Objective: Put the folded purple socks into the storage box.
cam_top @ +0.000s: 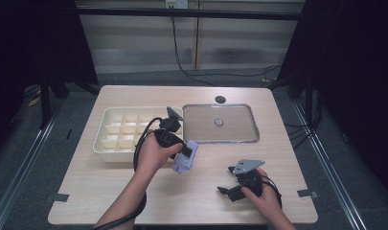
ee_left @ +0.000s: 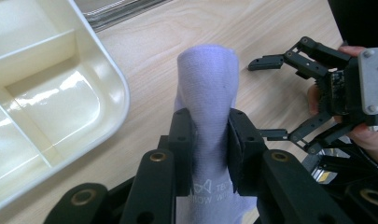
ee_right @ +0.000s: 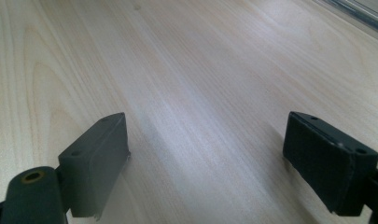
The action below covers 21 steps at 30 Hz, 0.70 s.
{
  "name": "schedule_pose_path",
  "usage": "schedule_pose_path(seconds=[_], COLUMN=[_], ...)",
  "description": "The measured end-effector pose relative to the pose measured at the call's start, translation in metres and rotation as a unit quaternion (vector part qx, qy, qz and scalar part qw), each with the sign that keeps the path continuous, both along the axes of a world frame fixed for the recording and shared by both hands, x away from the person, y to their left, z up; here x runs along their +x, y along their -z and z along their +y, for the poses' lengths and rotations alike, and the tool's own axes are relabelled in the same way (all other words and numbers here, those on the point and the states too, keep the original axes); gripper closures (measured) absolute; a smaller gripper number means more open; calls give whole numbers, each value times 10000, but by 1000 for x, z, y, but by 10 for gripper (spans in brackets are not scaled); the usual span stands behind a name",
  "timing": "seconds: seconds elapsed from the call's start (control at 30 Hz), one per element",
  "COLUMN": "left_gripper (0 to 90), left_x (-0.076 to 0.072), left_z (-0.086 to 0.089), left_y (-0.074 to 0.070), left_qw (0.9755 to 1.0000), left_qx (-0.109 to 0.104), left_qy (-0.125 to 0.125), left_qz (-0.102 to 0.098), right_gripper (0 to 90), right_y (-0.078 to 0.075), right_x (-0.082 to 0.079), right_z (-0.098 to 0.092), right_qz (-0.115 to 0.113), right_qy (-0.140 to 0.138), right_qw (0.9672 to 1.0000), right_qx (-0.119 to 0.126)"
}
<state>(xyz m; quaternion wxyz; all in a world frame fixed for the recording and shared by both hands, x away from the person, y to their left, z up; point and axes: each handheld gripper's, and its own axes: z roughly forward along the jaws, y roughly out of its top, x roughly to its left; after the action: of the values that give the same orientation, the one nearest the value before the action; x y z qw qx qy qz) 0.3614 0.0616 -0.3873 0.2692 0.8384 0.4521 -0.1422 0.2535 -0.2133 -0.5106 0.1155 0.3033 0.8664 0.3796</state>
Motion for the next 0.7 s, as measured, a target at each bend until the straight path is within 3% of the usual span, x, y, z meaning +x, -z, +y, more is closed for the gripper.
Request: schedule_pose_path(seconds=[0.43,0.7], left_gripper=[738,738], left_x=[11,19], left_z=[6,15], left_y=[-10,-14], left_qw=[9999,9996], left_qx=[-10,141], left_qy=[-116,-236], left_qz=[17,-40], right_gripper=[135,135], right_y=[0,0], right_x=[0,0], right_z=[0,0], right_qz=[12,9], right_qy=[5,4], right_qw=[10000,10000], right_qx=[4,4])
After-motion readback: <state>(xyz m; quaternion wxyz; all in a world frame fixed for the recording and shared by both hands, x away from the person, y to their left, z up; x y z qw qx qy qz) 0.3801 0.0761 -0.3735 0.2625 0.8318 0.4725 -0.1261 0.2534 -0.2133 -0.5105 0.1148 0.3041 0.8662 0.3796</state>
